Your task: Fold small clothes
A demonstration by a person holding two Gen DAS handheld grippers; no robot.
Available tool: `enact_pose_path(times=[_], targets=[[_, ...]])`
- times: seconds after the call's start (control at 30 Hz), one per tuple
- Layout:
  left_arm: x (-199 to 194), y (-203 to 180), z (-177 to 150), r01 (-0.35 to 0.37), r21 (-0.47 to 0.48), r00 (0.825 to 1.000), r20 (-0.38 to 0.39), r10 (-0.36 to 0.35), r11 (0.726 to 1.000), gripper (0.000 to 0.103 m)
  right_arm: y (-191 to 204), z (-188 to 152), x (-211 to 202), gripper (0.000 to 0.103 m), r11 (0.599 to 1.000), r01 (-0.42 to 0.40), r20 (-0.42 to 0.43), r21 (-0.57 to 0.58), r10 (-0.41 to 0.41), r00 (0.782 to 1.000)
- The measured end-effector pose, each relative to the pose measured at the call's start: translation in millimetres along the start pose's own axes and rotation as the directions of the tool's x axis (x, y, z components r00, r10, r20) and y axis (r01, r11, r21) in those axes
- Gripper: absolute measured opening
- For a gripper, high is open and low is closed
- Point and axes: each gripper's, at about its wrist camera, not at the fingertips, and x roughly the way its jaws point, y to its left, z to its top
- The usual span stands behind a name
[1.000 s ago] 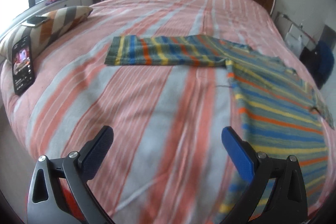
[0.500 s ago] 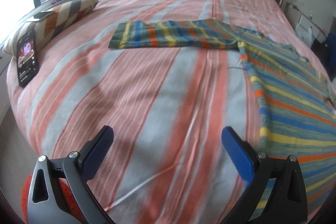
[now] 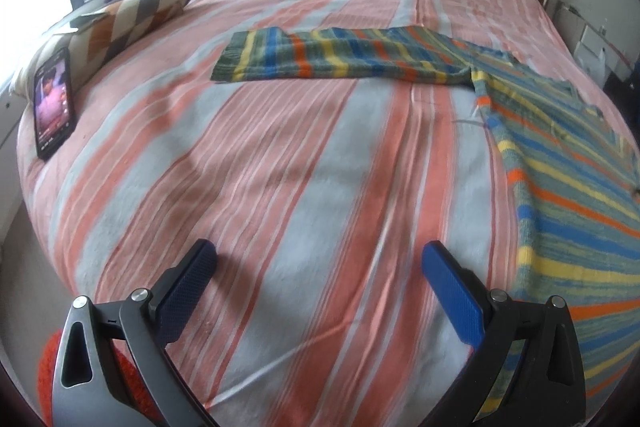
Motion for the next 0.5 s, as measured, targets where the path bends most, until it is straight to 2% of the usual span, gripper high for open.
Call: enact_pose_path(times=[0.03,0.1,0.2,0.33,0.37,0.5], targets=[[-1,1,0,0.007,-0.004,1.000,-0.001,-0.007,1.000,0.102,3,-2,-7,0.003,1.000,-0.008,0.022,0.012,0.008,1.000],[-2,4,-1,0.014,-0.013,1.000,0.000,-0.014,1.000,0.102,28,-2,-21,0.003,0.999,-0.015,0.077,-0.046,0.018,0.997],[-1,7,1,0.024,-0.029,1.000,0.002,-0.024,0.999,0.102,95,-8,-43,0.003,0.982,-0.087,0.094,-0.167,0.104,0.990],[0,7,5,0.039,-0.034,0.999,0.005,-0.038,0.999,0.102,208,-34,-47,0.003,0.919,-0.188,0.025,-0.346,0.209,0.978],[0,7,5,0.044,-0.037,0.999,0.006,-0.044,0.998,0.102,247,-44,-41,0.003,0.893,-0.220,-0.010,-0.392,0.235,0.972],[0,13,5,0.049,-0.051,0.999,0.001,-0.049,0.997,0.102,342,-84,2,0.003,0.820,-0.321,-0.140,-0.474,0.290,0.947]])
